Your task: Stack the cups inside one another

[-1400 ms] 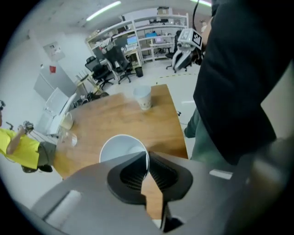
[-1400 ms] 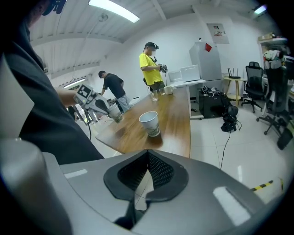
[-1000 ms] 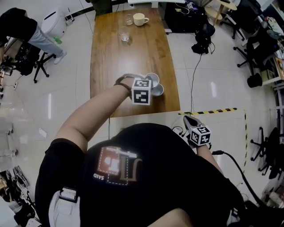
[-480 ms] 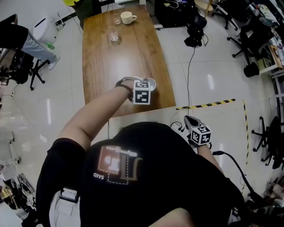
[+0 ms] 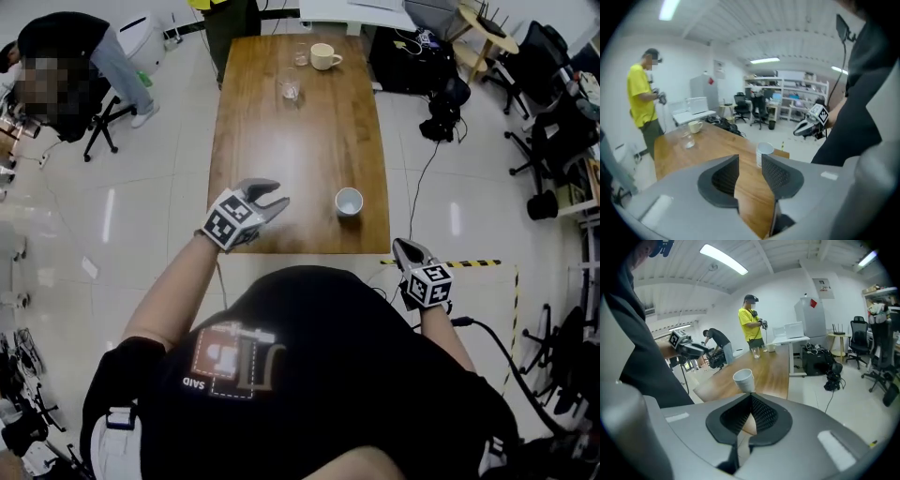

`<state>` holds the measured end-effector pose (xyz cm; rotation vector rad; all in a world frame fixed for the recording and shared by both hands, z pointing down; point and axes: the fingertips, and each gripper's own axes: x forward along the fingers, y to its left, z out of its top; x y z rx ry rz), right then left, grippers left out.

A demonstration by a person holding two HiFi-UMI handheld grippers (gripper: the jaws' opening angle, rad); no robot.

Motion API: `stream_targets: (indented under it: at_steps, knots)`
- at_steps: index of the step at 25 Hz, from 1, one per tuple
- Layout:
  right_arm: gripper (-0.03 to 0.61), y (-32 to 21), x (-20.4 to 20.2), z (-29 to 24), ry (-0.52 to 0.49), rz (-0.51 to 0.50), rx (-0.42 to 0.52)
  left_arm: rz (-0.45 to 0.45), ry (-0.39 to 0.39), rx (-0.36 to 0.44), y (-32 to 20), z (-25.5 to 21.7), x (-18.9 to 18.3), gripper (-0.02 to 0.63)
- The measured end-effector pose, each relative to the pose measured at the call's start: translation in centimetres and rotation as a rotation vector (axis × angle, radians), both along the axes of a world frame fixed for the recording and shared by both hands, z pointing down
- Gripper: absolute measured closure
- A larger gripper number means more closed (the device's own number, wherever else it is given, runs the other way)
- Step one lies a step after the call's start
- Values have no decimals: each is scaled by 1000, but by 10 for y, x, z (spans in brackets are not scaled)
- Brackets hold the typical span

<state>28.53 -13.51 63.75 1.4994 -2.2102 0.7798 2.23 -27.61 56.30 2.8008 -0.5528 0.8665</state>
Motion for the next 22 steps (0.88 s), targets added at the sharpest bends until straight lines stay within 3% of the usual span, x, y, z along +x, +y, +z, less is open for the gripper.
stream_targets:
  at_steps: [5,10,12,14,22]
  knots:
    - [564,-56,-37,-36,0,-105,83,-330,190,-39,-2,5,-115,507]
    - [565,-87,-74,-53,-19,-187,119,-524,463,-87,18,4,-168,573]
    - [565,-93,-87,-54,-22,-215,120,-597,520,-104,25,13,-180,604]
    - [565,-94,-97,-52,-27,-236,114,-635,531,-131,34,25,-185,612]
    - [565,-89,-111,-53,-64,-202,103,-592,552,-149,34,13,-191,612]
